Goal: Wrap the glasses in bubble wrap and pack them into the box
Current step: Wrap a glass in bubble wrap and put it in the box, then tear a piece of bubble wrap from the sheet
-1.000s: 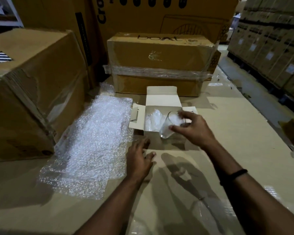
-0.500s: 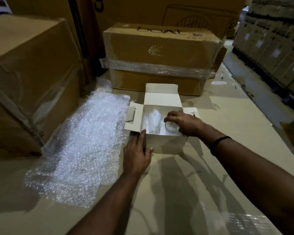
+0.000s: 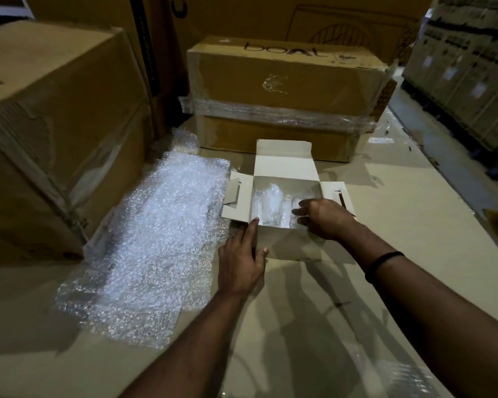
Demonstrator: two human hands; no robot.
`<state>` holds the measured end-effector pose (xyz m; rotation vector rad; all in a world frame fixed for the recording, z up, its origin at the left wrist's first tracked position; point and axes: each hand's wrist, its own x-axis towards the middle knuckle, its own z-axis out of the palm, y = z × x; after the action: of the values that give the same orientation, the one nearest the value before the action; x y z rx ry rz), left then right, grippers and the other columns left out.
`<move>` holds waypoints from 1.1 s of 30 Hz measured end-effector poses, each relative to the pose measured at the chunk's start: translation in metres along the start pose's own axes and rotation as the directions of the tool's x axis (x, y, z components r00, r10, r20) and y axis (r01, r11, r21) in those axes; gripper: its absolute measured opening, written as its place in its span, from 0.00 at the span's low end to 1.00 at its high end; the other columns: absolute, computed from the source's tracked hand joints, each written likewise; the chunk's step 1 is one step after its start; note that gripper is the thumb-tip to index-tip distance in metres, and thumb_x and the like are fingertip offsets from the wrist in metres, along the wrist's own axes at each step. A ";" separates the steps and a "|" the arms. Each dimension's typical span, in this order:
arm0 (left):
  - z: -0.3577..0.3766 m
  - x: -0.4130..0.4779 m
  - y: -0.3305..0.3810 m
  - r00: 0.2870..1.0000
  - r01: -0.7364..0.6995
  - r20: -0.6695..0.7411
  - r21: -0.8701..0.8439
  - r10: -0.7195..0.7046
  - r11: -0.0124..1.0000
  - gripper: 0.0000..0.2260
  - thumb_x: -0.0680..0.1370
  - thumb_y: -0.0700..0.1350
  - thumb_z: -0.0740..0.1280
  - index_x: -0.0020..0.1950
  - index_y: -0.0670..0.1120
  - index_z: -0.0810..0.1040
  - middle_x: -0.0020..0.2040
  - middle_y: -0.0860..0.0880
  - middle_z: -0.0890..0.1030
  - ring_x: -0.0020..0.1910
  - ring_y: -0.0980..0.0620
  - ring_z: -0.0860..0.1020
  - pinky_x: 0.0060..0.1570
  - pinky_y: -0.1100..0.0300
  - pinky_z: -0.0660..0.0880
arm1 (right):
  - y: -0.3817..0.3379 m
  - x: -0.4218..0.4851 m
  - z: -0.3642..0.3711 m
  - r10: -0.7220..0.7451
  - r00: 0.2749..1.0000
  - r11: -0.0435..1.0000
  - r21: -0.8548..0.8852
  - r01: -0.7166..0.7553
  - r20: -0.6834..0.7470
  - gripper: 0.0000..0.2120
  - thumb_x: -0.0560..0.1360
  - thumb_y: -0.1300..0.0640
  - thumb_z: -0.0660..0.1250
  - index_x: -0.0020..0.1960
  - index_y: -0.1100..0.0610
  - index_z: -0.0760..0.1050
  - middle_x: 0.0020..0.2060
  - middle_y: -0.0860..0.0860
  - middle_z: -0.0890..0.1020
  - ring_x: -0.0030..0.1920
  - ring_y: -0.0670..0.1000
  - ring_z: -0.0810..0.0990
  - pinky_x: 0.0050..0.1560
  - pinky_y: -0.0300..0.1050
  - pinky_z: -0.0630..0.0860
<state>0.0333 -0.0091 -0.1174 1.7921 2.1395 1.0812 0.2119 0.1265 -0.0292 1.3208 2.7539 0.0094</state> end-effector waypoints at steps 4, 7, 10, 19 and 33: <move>-0.003 0.000 0.000 1.000 0.006 0.001 0.015 -0.006 1.000 0.31 0.75 0.50 0.69 0.76 0.56 0.62 0.68 0.48 0.75 0.60 0.45 0.75 0.59 0.50 0.67 | -0.011 -0.011 -0.005 0.030 0.999 0.999 -0.036 -0.030 -0.011 0.18 0.81 0.49 0.59 0.69 0.50 0.73 0.68 0.51 0.74 0.64 0.55 0.75 0.59 0.47 0.71; -0.004 0.001 0.001 1.000 -0.019 -0.012 0.004 0.019 1.000 0.31 0.75 0.48 0.69 0.76 0.55 0.64 0.66 0.46 0.76 0.60 0.43 0.75 0.58 0.48 0.69 | -0.025 -0.030 0.002 0.128 0.957 0.988 0.122 -0.098 -0.261 0.17 0.79 0.52 0.63 0.67 0.55 0.75 0.67 0.55 0.76 0.64 0.58 0.75 0.62 0.48 0.70; -0.006 -0.001 0.002 1.000 -0.003 -0.007 -0.115 0.003 0.993 0.32 0.74 0.43 0.68 0.76 0.56 0.62 0.66 0.47 0.75 0.62 0.45 0.74 0.60 0.47 0.73 | -0.052 -0.054 0.013 0.315 0.804 0.913 0.393 -0.111 -0.504 0.13 0.77 0.57 0.65 0.58 0.59 0.80 0.57 0.57 0.82 0.56 0.59 0.80 0.58 0.50 0.75; -0.070 -0.032 -0.016 0.898 0.046 -0.419 -0.210 -0.133 0.977 0.12 0.70 0.39 0.66 0.51 0.45 0.83 0.55 0.46 0.82 0.56 0.44 0.78 0.58 0.48 0.74 | -0.166 -0.087 0.063 0.331 0.838 0.809 0.588 -0.015 -0.434 0.16 0.73 0.50 0.60 0.53 0.57 0.79 0.51 0.53 0.81 0.53 0.55 0.79 0.55 0.42 0.70; -0.139 -0.016 -0.117 0.973 0.218 -0.007 0.326 -0.229 0.920 0.08 0.77 0.49 0.66 0.49 0.52 0.84 0.50 0.50 0.84 0.53 0.44 0.79 0.51 0.53 0.71 | -0.237 -0.043 0.087 0.204 0.976 0.930 0.328 -0.168 -0.081 0.29 0.78 0.38 0.44 0.76 0.45 0.60 0.77 0.53 0.60 0.77 0.55 0.56 0.75 0.53 0.50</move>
<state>-0.1301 -0.0861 -0.0916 1.6112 2.5472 0.6726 0.0610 -0.0584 -0.1230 1.7076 2.7971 -0.3778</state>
